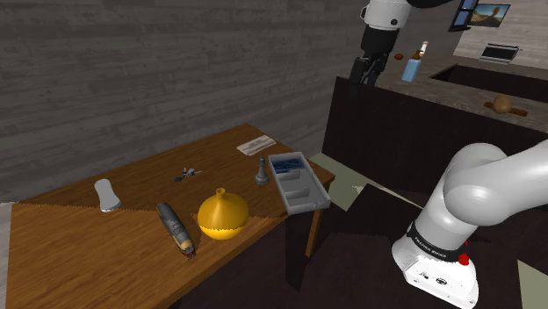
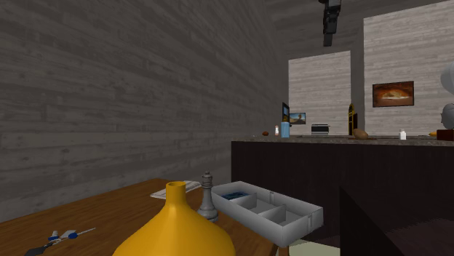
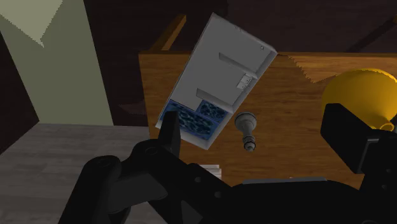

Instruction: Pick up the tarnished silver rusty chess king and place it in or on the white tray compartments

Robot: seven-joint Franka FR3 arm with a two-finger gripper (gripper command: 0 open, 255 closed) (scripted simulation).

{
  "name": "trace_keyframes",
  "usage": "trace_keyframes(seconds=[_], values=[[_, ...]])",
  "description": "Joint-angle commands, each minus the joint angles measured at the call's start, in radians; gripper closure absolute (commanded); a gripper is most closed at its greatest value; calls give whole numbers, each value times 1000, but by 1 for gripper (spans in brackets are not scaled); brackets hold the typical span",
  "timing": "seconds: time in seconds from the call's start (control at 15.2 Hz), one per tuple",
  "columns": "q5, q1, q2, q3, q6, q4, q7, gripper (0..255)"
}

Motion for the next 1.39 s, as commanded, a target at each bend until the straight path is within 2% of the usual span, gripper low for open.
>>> trace_keyframes(seconds=[0.0,0.66,1.32], values=[[0,0,0,0,0,0,0,0],[6,27,314,-43,293,-7,-59,0],[48,52,690,-66,513,118,-136,0]])
